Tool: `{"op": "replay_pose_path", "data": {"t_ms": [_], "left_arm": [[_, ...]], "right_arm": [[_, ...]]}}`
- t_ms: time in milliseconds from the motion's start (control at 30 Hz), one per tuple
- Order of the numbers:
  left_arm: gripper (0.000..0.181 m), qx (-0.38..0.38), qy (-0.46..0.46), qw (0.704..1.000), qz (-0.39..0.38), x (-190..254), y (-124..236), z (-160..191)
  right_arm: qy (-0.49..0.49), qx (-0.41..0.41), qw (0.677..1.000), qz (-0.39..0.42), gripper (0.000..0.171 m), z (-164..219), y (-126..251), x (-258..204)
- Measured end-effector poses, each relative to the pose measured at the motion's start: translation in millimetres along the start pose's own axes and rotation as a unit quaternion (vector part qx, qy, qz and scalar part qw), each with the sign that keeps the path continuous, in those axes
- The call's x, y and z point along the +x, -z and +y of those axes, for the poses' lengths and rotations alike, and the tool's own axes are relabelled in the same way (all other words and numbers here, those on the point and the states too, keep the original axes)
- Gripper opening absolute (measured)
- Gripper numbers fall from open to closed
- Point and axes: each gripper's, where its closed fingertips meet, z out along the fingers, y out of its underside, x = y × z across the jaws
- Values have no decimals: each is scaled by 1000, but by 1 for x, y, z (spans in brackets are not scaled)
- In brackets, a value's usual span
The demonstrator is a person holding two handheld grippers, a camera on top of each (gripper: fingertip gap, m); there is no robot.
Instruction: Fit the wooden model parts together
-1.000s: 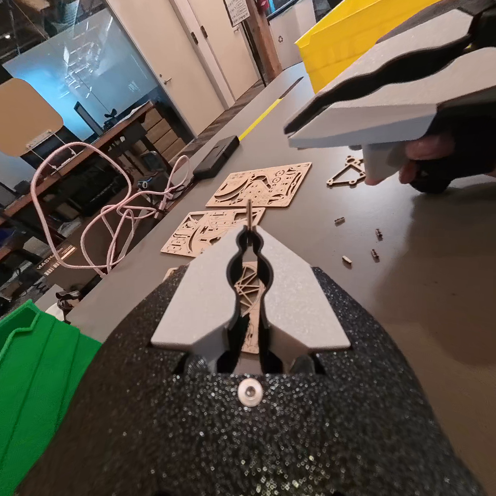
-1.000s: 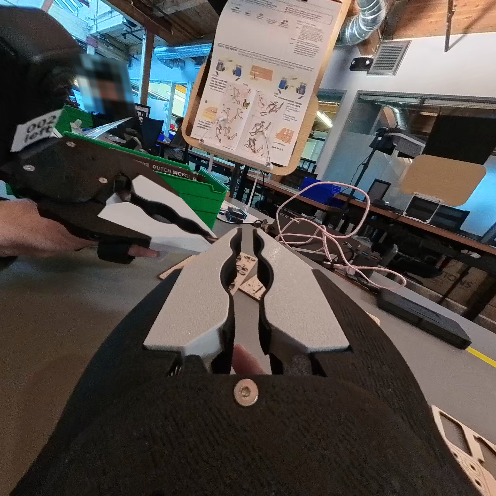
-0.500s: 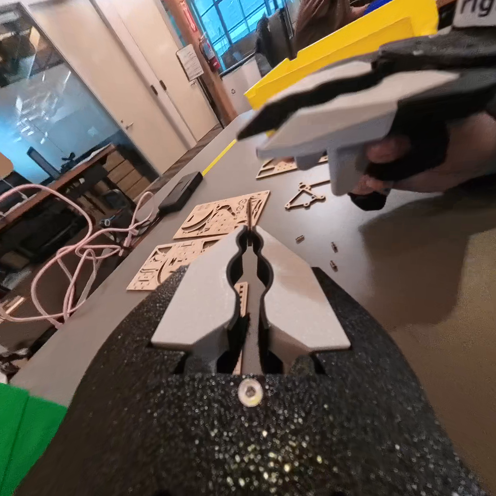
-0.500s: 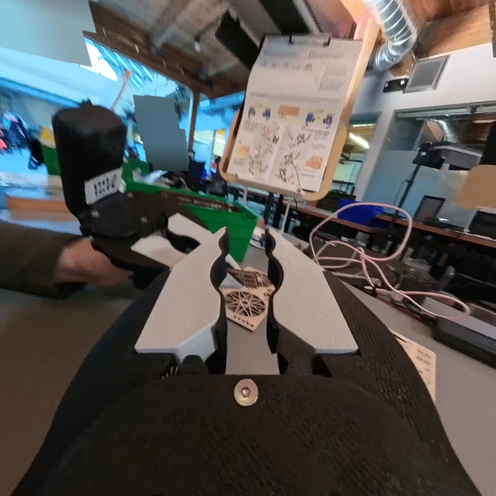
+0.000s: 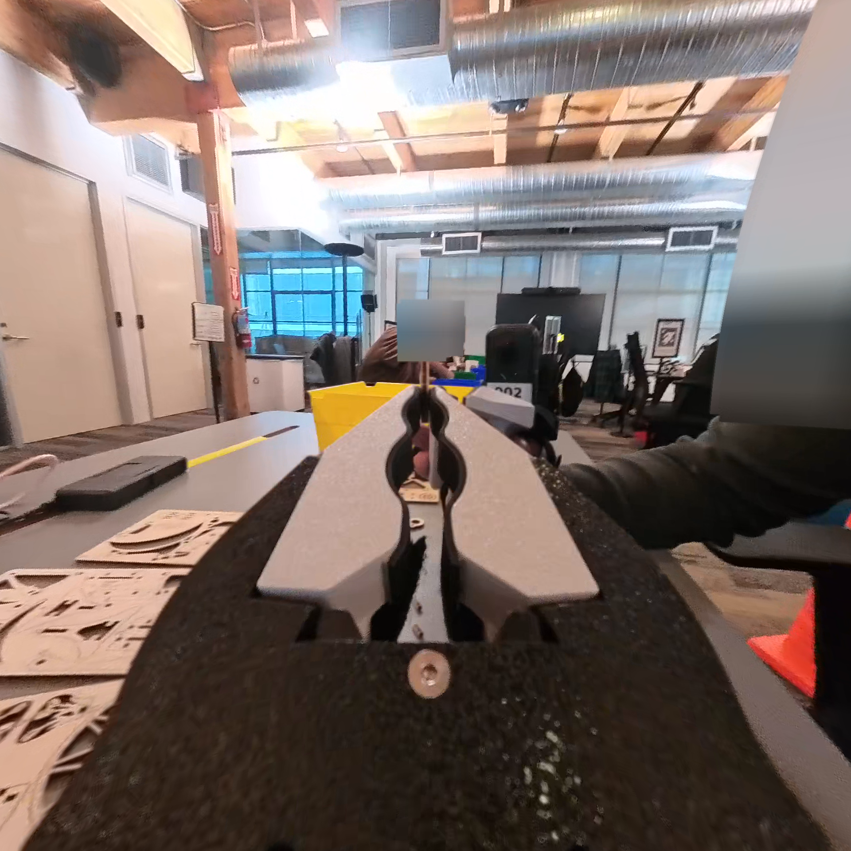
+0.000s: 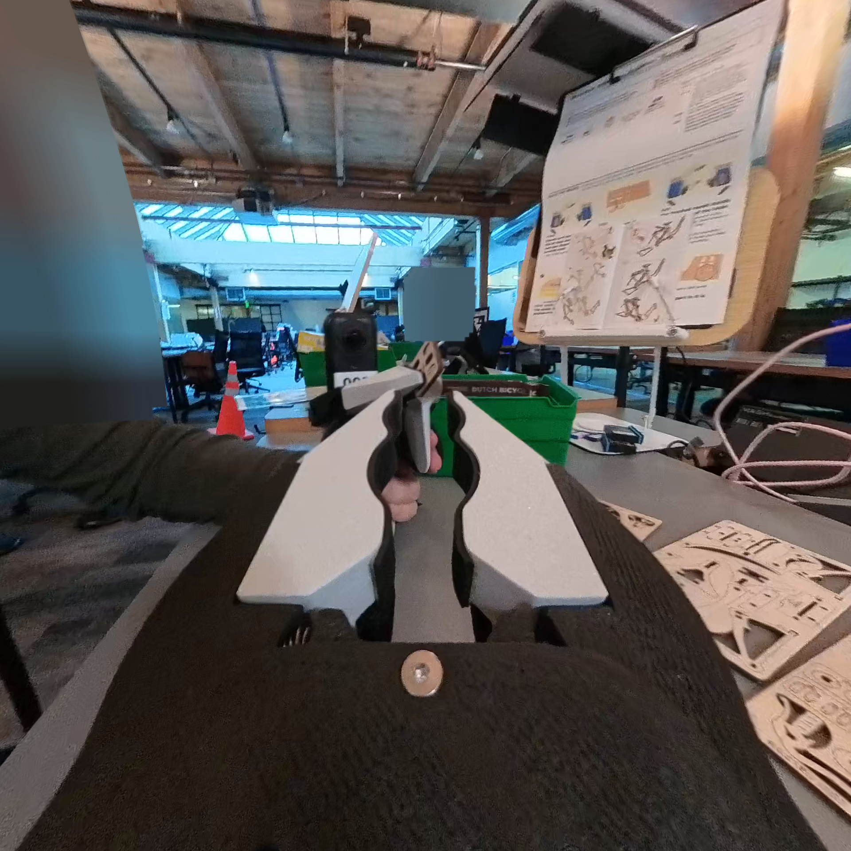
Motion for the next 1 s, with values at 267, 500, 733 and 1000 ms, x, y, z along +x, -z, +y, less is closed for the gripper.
{"op": "replay_pose_path", "data": {"t_ms": [267, 500, 733, 1000], "left_arm": [[0, 13, 37, 998, 56, 16, -1, -3], [0, 5, 59, 995, 75, 23, -4, 3], [0, -47, 30, 996, 72, 27, -9, 21], [4, -48, 28, 996, 70, 26, -9, 24]], "right_arm": [[30, -5, 999, -10, 18, -4, -3, -11], [0, 11, 1000, -25, 1, -9, -2, -15], [-33, 0, 999, -42, 5, -5, -4, -17], [-53, -7, 998, -40, 0, -3, -5, -15]]}}
